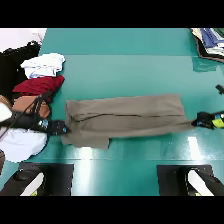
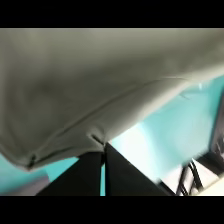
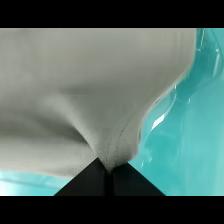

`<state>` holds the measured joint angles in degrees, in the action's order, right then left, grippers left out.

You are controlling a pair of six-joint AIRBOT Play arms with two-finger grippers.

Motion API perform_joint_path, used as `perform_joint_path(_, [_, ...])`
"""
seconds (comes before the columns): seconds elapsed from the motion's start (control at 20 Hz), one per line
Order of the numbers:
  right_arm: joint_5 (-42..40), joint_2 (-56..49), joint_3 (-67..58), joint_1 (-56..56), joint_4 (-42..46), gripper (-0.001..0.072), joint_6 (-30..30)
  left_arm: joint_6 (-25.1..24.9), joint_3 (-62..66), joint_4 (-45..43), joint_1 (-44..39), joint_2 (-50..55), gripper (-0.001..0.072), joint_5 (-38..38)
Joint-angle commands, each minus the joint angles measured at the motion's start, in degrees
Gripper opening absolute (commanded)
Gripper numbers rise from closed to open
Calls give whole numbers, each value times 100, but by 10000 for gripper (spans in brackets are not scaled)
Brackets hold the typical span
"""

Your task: Fold the shirts.

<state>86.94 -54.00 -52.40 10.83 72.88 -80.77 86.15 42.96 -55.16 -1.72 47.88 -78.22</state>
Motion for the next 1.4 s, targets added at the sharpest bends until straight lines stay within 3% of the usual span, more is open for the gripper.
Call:
perform_joint_path(0.0, [-271, -1283, -929, -260, 11, 12, -85, -413, 1060, -210, 4, 1655, 25, 837])
perform_joint_path(0.2, [-372, -2507, -1792, -214, -535, 13, -85, -411, 2192, -181, 4, 2918, 25, 1185])
perform_joint_path(0.4, [-428, -3370, -2610, -221, -839, 13, -83, -409, 2691, -164, 4, 3366, 26, 1864])
perform_joint_path(0.45, [-446, -3552, -2769, -219, -907, 49, -76, -409, 2693, -168, 4, 3388, 28, 1998])
perform_joint_path(0.5, [-446, -3718, -2920, -219, -918, 360, -59, -409, 2693, -173, 4, 3397, 162, 2081])
perform_joint_path(0.55, [-415, -3856, -3045, -219, -946, 540, -57, -402, 2693, -170, 4, 3394, 468, 2133])
perform_joint_path(0.6, [-356, -3954, -3132, -205, -955, 539, -13, -382, 2695, -170, 4, 3394, 592, 2138])
perform_joint_path(0.65, [-326, -3987, -3139, -157, -981, 539, 61, -387, 2702, -173, 4, 3394, 592, 2065])
perform_joint_path(0.75, [-313, -3969, -2988, 2, -988, 538, 258, -393, 2726, -175, 4, 3364, 591, 1784])
perform_joint_path(0.8, [-271, -3967, -2879, 125, -988, 538, 293, -407, 2726, -170, 4, 3344, 457, 1622])
perform_joint_path(0.85, [-260, -3967, -2752, 289, -990, 536, 363, -415, 2726, -168, 4, 3335, 251, 1475])
perform_joint_path(0.9, [-280, -3969, -2597, 466, -1021, 536, 444, -417, 2721, -160, 4, 3335, 112, 1303])
perform_joint_path(1.15, [-166, -4400, -2260, 1078, -1515, 536, 1001, -407, 2721, 26, -15, 3338, 105, 1178])
perform_joint_path(1.2, [-160, -4575, -2260, 1086, -1762, 534, 1084, -422, 2721, 22, -68, 3338, 30, 1182])
perform_joint_path(1.25, [-155, -4736, -2260, 1043, -2024, 521, 1143, -411, 2721, 13, -168, 3348, 26, 1182])
perform_joint_path(1.3, [-127, -4905, -2260, 955, -2264, 501, 1241, -411, 2719, 11, -289, 3355, 26, 1220])
perform_joint_path(1.35, [-61, -5034, -2262, 844, -2441, 423, 1362, -411, 2699, 7, -450, 3355, 26, 1331])
